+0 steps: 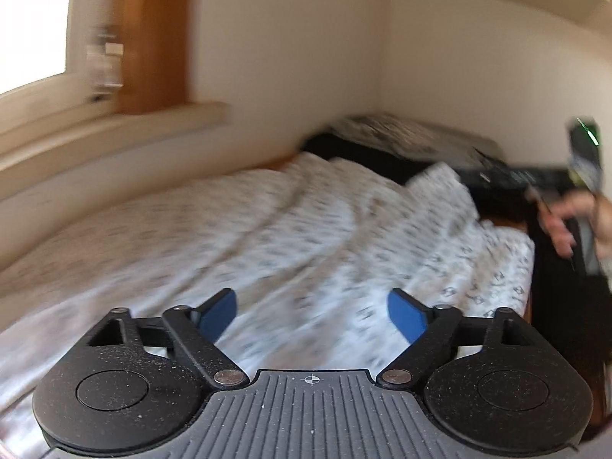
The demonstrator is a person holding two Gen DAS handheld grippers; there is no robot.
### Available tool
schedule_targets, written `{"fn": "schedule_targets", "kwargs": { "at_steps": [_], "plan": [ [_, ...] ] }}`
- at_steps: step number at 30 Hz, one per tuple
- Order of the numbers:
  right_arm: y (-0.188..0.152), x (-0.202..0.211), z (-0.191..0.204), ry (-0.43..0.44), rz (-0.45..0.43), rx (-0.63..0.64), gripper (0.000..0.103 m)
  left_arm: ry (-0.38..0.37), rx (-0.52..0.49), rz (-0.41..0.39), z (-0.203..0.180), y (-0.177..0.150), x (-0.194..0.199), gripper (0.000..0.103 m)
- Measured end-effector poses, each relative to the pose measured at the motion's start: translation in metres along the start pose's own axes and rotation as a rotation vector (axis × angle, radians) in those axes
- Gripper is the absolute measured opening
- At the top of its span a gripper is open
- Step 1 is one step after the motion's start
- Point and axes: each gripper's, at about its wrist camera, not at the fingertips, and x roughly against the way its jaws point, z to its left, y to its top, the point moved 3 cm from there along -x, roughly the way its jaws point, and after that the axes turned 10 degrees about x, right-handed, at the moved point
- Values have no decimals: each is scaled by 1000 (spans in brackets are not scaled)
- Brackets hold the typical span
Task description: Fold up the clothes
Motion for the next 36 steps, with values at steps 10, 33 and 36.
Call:
{"fn": "schedule_targets", "kwargs": {
  "at_steps": [10, 33, 36],
  "plan": [
    [-21, 23, 77, 87, -53, 133, 84, 398, 171, -105, 113, -56, 192, 100],
    [-36, 34, 122, 95, -20, 235, 97, 454, 324, -121, 100, -153, 267, 4],
    [-37, 36, 119, 95, -21, 240, 97, 465, 334, -204, 104, -140, 283, 4]
  ]
}}
